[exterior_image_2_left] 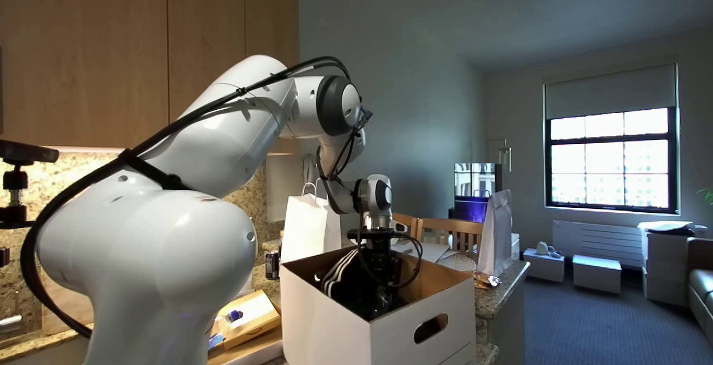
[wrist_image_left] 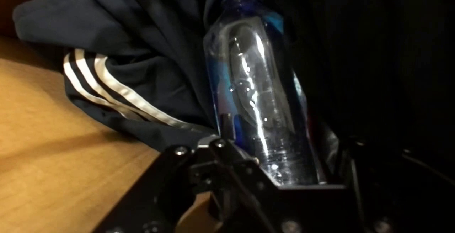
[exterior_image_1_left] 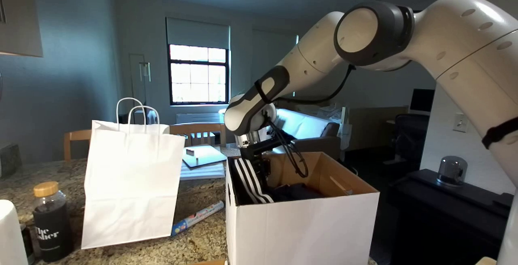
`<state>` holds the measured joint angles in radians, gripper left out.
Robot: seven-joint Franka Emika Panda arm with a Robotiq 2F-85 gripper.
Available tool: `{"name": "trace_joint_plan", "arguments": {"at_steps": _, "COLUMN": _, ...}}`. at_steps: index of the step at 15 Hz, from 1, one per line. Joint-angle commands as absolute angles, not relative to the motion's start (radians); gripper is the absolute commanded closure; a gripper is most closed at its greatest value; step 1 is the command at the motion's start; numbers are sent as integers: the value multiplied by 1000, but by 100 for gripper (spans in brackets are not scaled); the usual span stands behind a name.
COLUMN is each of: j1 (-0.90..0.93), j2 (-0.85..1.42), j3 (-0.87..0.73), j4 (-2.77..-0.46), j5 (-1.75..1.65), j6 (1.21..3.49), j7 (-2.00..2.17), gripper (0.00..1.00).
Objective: Remove three bottles from the box
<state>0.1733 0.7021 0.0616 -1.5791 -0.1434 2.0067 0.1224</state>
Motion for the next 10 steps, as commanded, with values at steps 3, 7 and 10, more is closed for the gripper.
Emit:
{"name": "trace_joint_plan", "arguments": {"at_steps": 3, "j1": 156, "j2": 741, "j3": 66, "j4": -1516, "j5": -106, "j6": 1945, "j7": 74, "gripper": 32}}
{"name": "trace_joint_plan", "arguments": {"at_steps": 7, "j1": 155, "j2": 749, "j3": 44, "j4": -1528, "j5": -122, "j6": 1922, "j7": 86, "gripper": 20}}
{"name": "trace_joint_plan", "arguments": {"at_steps": 10, "j1": 145, "j2": 767, "j3": 31, "j4": -1530, "j5": -119, "j6": 1890, "j7": 84, "gripper": 1}}
